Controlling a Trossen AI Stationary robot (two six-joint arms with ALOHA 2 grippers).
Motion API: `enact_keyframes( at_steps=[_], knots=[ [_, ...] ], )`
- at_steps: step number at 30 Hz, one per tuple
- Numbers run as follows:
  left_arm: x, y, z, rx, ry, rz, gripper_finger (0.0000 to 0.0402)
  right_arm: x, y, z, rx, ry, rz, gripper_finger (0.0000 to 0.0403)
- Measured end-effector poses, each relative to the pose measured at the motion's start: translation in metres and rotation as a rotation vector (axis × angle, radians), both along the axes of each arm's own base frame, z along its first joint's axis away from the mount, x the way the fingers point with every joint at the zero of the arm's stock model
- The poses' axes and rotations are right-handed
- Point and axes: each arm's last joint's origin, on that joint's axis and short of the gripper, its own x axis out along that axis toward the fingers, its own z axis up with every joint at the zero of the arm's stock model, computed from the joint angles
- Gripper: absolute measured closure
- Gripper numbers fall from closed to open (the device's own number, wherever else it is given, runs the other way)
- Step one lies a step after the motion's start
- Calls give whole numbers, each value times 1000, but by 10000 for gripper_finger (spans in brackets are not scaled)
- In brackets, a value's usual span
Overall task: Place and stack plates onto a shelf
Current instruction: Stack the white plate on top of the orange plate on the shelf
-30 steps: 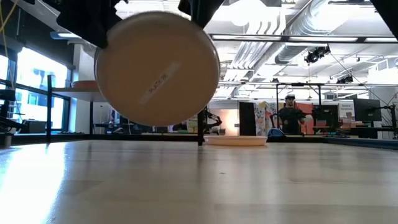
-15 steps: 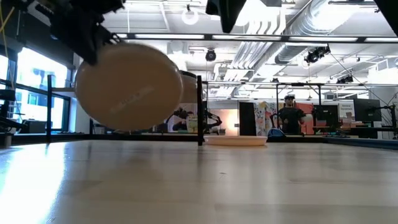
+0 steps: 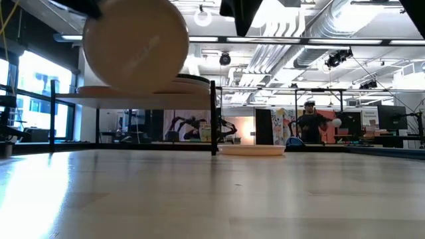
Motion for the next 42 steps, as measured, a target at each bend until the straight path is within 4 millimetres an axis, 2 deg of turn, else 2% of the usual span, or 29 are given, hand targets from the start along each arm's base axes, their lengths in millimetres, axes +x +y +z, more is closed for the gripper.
enact_keyframes(
  at_steps=[6, 11, 20, 24, 28, 36, 42],
  knots=[
    [-20, 6, 16, -2, -123, 37, 401, 0, 0, 0, -10, -2, 9, 289],
    [-33, 13, 25, 57, -206, 158, 401, 1, -1, -1, -9, -7, 6, 289],
    [-45, 28, 32, 344, -282, 441, 401, 5, -3, 0, -15, -49, 7, 289],
    [-48, 36, 35, 449, -237, 502, 401, 7, -3, 0, -30, -62, 3, 289],
    [-58, 46, 48, 507, -134, 563, 401, 7, -3, 0, -33, -63, 3, 289],
    [-87, 61, 74, 498, 16, 647, 401, 9, -3, 1, -28, -86, 2, 289],
    [-89, 67, 73, 532, 110, 639, 401, 10, -3, 1, -27, -103, 10, 289]
  ],
)
